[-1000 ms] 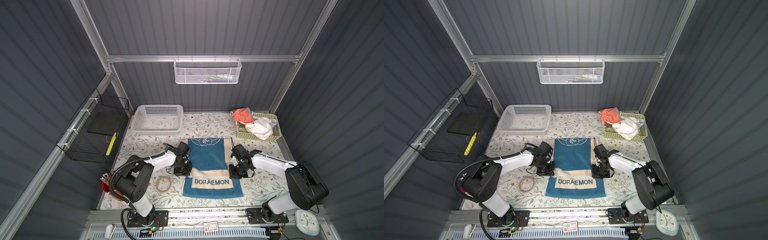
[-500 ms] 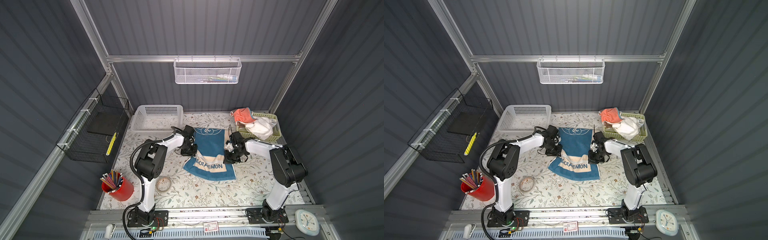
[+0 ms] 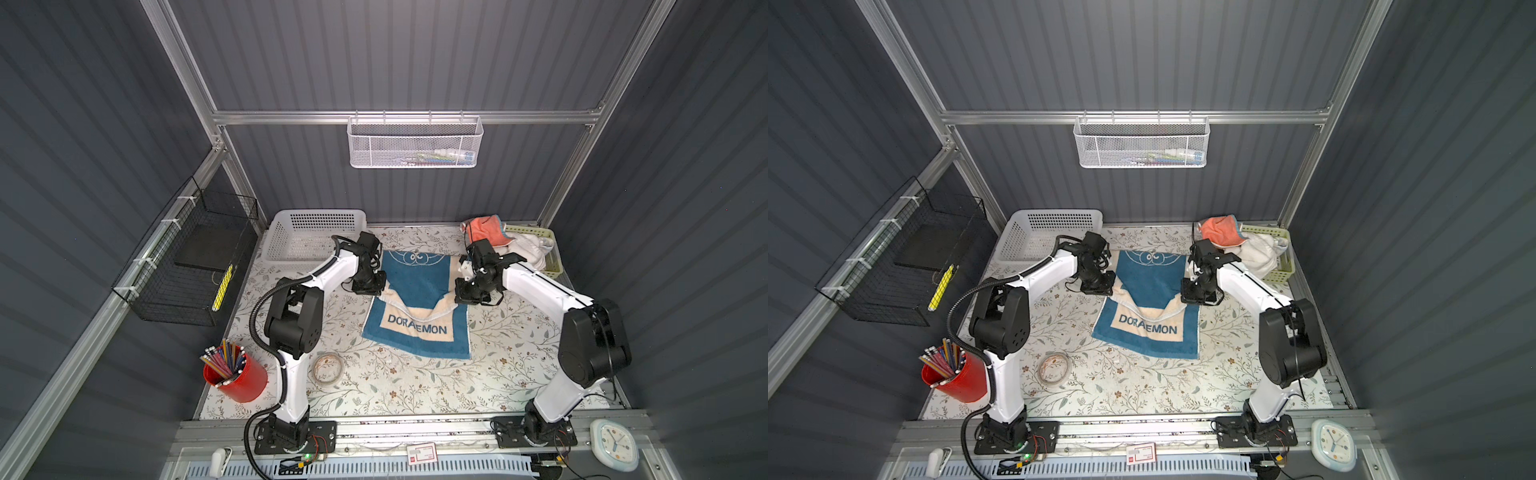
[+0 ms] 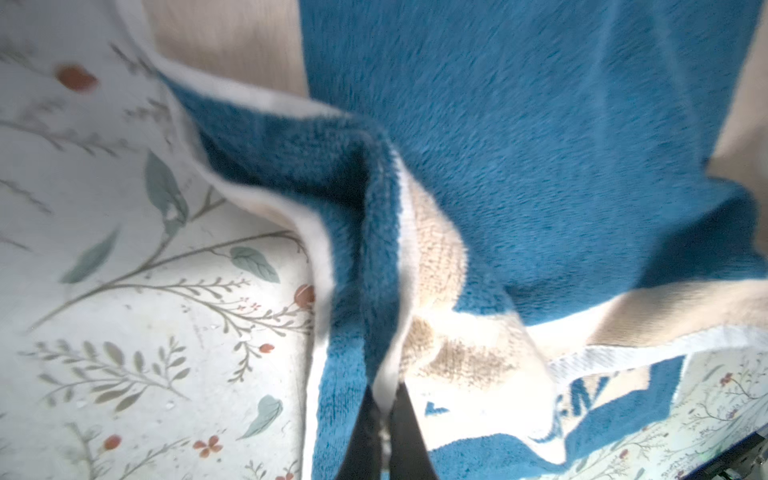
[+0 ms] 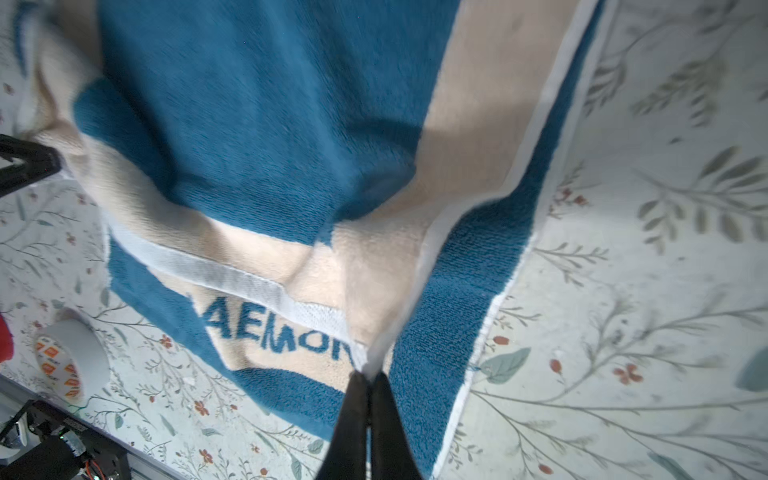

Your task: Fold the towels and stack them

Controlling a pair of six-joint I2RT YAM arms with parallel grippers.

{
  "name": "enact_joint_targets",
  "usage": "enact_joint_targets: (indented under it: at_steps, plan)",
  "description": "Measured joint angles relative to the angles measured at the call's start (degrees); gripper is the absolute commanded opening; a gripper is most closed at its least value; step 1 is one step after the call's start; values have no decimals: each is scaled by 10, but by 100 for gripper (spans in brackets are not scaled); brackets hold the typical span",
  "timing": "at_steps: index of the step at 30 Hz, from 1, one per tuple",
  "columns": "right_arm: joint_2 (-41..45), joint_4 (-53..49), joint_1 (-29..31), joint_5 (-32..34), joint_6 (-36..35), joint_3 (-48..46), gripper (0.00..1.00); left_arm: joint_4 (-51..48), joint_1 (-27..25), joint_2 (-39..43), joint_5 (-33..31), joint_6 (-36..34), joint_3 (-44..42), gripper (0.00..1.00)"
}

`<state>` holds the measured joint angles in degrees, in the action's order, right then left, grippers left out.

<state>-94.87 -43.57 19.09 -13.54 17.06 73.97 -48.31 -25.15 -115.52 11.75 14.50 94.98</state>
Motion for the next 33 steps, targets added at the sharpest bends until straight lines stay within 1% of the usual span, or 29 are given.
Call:
enact_joint_targets:
  at_steps: [4,7,9,12,15,18,22,27,30,33]
  plan:
    - [60,-14,-1,3,-2,2,0,-16,0,59,1,-4,9,0]
    - [97,-8,-1,-6,5,-28,0,-9,0,112,8,-3,-21,0]
    - [112,0,-1,-17,12,-70,0,3,0,142,18,3,-65,0]
    - [109,17,-1,-44,29,-147,0,35,0,172,30,17,-166,0]
    - [87,38,0,-64,45,-210,0,63,0,174,43,35,-261,0]
    - [56,56,0,-74,53,-236,0,97,0,169,59,49,-332,0]
    - [30,83,0,-82,61,-243,0,136,0,149,65,59,-360,0]
    - [29,114,0,-90,69,-269,0,163,0,161,65,72,-382,0]
    - [28,124,-1,-98,72,-274,0,166,0,170,56,72,-392,0]
    - [25,121,-2,-101,71,-268,0,155,0,169,43,71,-383,0]
